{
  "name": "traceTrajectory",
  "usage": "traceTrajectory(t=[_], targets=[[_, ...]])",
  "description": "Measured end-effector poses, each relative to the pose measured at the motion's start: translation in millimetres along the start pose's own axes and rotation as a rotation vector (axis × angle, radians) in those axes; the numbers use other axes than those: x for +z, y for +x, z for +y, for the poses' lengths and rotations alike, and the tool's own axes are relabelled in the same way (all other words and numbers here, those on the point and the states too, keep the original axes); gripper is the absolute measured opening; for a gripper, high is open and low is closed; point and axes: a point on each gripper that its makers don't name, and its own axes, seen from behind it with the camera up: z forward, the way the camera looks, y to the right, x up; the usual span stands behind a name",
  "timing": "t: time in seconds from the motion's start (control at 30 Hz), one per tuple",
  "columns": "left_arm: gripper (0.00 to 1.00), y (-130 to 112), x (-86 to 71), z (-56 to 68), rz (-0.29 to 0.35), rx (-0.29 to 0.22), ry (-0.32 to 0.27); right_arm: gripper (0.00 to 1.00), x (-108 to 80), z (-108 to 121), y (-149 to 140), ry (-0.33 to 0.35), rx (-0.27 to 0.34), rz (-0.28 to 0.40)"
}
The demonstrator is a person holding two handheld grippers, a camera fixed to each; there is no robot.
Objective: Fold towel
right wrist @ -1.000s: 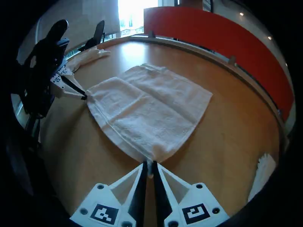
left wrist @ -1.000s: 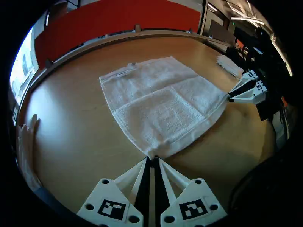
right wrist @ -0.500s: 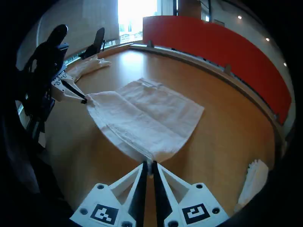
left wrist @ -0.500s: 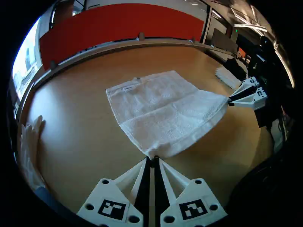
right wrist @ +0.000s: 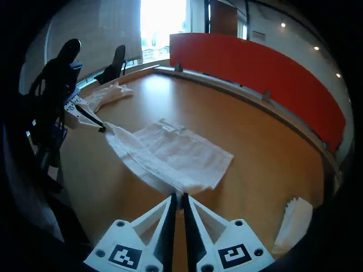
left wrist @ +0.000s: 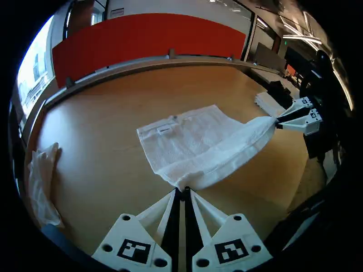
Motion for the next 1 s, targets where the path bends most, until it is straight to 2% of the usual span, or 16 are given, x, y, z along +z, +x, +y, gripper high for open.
traceTrajectory(t=[0.27,0.57,0.77,1.0], targets=[[0.07,13.3,-14.5,4.1,0.014,-0.011,-0.005,0.11,-17.5,-3.5,11.1,-0.004,-0.004,0.015],[0.07,18.4,-23.7,11.5,0.019,-0.007,-0.022,0.11,-32.3,-3.3,18.2,-0.012,0.004,0.032],[0.07,21.2,-29.1,12.4,0.026,-0.007,-0.024,0.11,-37.8,-4.4,20.3,-0.01,-0.005,0.033],[0.07,20.3,-28.5,11.7,0.023,-0.022,-0.021,0.11,-35.4,-4.2,20.5,-0.007,-0.012,0.03]])
